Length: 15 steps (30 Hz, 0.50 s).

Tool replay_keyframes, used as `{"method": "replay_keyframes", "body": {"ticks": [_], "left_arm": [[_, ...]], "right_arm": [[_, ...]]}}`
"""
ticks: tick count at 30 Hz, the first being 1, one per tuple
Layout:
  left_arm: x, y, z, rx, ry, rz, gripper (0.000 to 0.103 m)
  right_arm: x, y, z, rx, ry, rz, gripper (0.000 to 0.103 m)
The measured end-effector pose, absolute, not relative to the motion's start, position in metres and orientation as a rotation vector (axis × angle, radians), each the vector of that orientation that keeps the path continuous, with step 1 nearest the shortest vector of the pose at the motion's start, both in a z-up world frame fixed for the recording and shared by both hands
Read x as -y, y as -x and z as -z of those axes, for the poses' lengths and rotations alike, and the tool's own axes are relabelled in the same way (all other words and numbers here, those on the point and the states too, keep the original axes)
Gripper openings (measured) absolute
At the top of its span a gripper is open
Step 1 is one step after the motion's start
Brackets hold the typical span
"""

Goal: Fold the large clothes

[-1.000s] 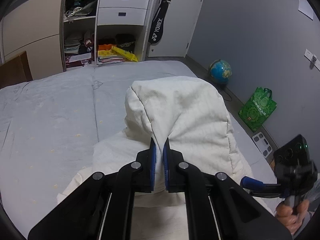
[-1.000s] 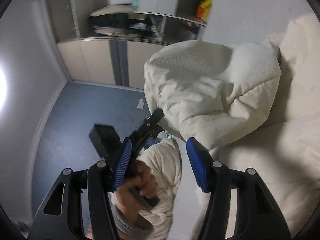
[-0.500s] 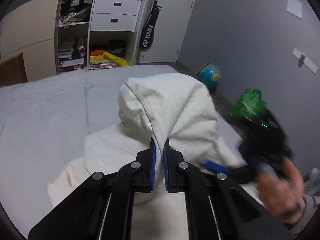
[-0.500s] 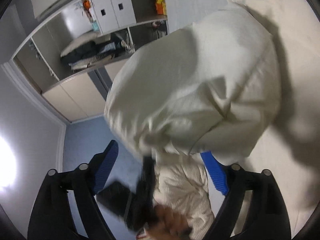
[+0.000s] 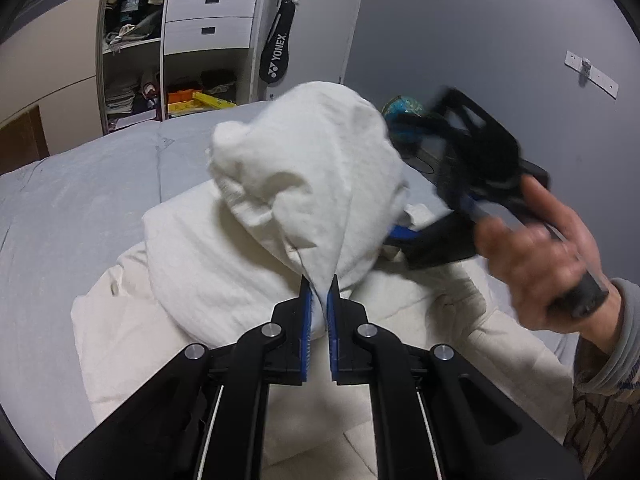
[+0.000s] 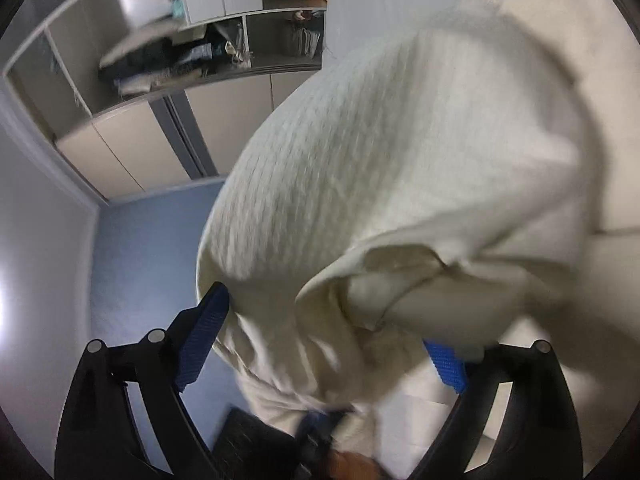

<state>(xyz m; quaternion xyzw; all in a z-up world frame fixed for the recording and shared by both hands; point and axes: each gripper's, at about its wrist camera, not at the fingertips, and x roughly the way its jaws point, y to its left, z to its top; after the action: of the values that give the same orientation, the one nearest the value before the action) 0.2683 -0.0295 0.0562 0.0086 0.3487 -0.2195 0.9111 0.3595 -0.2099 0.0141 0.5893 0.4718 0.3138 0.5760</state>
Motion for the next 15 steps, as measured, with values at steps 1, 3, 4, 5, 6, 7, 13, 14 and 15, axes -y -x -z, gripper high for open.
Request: {"method": "replay_keyframes", "body": {"ticks": [1,3,4,5,6,7,13,14,15], "left_arm": [[0.031,-0.263,-0.054,-0.717,-0.041,0.451,0.007],[0.033,-0.256,-0.048,-0.718,-0.066,0.464,0.007],[0.037,-0.251,-0.045,-0.719,-0.084,0.471,0.007],[0.041,-0.248,-0.043,-0.721,-0.099,0.471,0.007],[0.045,-0.245,-0.040,-0.722,-0.116,0.472,0.007],[0.047,-0.243,-0.039,-0.722,-0.127,0.474,0.007],[0.060,-0.233,-0.023,-0.740,-0.138,0.485,0.007],[0.062,-0.231,-0.020,-0.741,-0.140,0.487,0.007],[0.064,-0.230,-0.018,-0.742,-0.149,0.489,0.007]], "right_arm": [[0.219,-0.350,-0.013,-1.098,-1.371,-0.735,0.088],[0.233,-0.341,-0.009,-1.081,-1.389,-0.730,0.088],[0.238,-0.341,-0.007,-1.095,-1.392,-0.721,0.088],[0.240,-0.343,-0.005,-1.114,-1.396,-0.711,0.088],[0.238,-0.349,-0.005,-1.126,-1.395,-0.706,0.090],[0.235,-0.355,-0.008,-1.151,-1.374,-0.704,0.093],[0.217,-0.374,-0.034,-1.224,-1.217,-0.740,0.095],[0.213,-0.376,-0.040,-1.245,-1.179,-0.746,0.095],[0.211,-0.377,-0.044,-1.258,-1.148,-0.748,0.095]]}}
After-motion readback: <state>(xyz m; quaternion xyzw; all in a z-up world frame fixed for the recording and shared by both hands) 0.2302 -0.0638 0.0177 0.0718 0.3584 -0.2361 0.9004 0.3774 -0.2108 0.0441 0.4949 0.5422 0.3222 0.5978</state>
